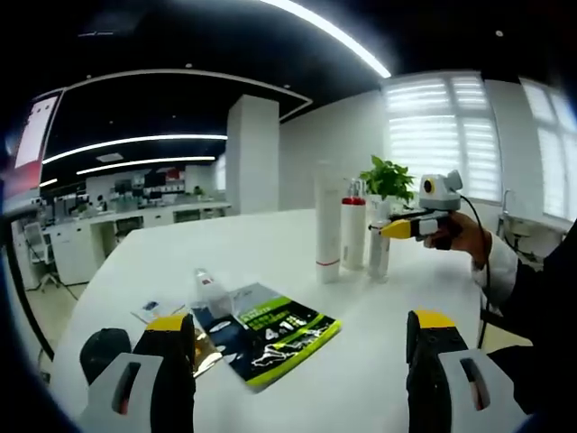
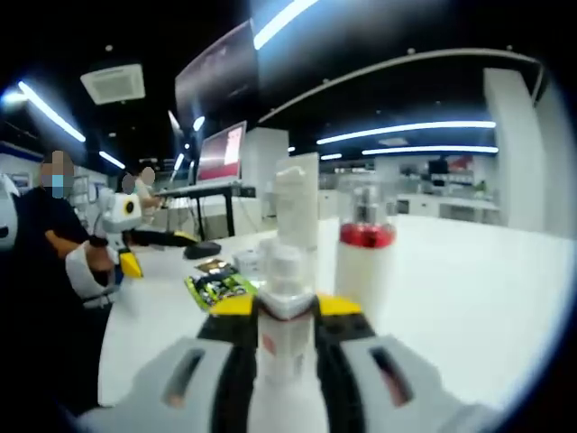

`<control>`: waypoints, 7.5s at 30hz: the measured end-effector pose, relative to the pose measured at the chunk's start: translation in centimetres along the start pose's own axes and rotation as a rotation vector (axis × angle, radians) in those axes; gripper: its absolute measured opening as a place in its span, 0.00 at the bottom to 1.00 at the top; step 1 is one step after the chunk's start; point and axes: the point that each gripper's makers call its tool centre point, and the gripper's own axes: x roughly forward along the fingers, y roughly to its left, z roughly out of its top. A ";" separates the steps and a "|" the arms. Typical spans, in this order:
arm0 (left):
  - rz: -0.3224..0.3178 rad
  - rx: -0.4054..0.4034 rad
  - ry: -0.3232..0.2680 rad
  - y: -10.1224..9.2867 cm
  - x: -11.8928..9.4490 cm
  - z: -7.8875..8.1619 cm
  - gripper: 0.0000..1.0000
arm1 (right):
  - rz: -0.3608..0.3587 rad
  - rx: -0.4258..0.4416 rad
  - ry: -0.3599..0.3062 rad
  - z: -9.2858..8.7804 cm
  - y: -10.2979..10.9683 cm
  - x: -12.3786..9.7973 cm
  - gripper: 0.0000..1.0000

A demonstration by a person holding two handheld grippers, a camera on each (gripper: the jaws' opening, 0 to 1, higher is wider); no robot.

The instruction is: Arrange the skincare products in the storage area until every visible bottle or jar stands upright without overlapping.

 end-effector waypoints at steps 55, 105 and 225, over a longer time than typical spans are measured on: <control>0.032 0.010 -0.034 1.1 -0.6 1.1 0.93 | -0.036 -0.018 0.091 -1.0 -1.2 -1.6 0.28; 0.026 -0.008 0.037 4.3 -0.4 2.0 0.84 | 0.068 -0.210 0.000 5.1 7.4 2.4 0.28; 0.028 0.146 0.450 10.9 12.2 0.2 0.21 | 0.230 -0.066 0.081 1.2 11.3 3.4 0.87</control>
